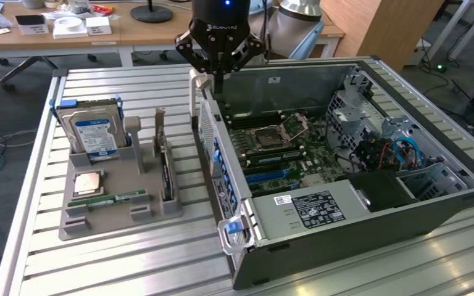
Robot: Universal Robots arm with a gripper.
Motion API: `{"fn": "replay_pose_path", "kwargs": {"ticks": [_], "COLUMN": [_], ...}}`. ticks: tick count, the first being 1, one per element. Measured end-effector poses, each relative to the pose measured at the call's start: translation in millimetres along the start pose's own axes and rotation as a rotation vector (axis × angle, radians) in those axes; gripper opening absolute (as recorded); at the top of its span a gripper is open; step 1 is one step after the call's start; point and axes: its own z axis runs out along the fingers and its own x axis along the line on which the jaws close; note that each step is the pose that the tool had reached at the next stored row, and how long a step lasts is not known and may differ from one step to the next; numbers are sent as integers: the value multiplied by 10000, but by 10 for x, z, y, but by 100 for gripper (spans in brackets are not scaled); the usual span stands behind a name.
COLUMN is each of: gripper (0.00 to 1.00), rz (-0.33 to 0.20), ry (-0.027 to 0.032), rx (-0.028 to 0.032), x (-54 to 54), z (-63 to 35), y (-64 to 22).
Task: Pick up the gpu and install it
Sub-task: 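Reach for the gpu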
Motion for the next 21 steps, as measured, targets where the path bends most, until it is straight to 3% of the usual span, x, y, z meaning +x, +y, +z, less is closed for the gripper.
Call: {"fn": "replay_pose_path", "kwargs": {"ticks": [21], "gripper": [11], "rz": [0], "ry": [0], "rx": [0], "x": [266], "z": [-6], "y": [-20]}}
